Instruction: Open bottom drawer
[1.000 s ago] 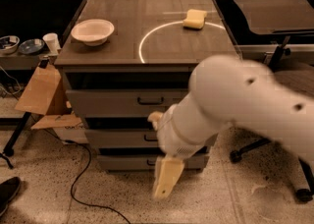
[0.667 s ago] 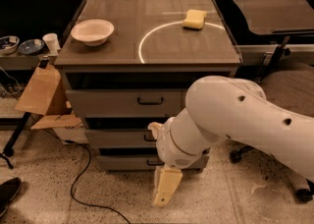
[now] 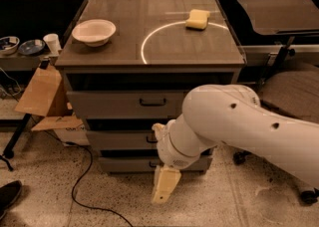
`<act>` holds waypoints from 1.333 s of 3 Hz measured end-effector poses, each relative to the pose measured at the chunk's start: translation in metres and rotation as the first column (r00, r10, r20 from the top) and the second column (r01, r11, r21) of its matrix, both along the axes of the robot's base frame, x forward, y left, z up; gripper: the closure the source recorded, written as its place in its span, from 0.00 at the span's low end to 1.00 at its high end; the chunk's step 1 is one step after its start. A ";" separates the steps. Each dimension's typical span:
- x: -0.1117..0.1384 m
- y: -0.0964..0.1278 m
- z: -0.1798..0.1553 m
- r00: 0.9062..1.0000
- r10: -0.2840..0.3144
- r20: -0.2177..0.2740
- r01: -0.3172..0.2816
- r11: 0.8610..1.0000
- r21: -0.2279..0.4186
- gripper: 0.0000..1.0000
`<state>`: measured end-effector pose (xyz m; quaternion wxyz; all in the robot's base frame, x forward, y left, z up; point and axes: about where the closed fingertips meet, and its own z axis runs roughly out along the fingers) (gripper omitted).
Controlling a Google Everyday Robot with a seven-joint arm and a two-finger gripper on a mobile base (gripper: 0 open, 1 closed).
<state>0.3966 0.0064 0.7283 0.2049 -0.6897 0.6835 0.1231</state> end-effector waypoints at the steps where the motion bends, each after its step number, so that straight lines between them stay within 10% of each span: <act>1: 0.032 -0.010 -0.087 0.996 -0.084 -0.015 0.084 0.996 -0.026 0.00; 3: 0.067 -0.021 -0.242 0.973 -0.206 -0.102 0.204 0.979 -0.031 0.00; 4: 0.067 -0.021 -0.242 0.973 -0.206 -0.102 0.204 0.978 -0.031 0.00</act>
Offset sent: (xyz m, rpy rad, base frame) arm 0.0755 -0.0309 -0.2551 -0.0253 0.0894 -0.1725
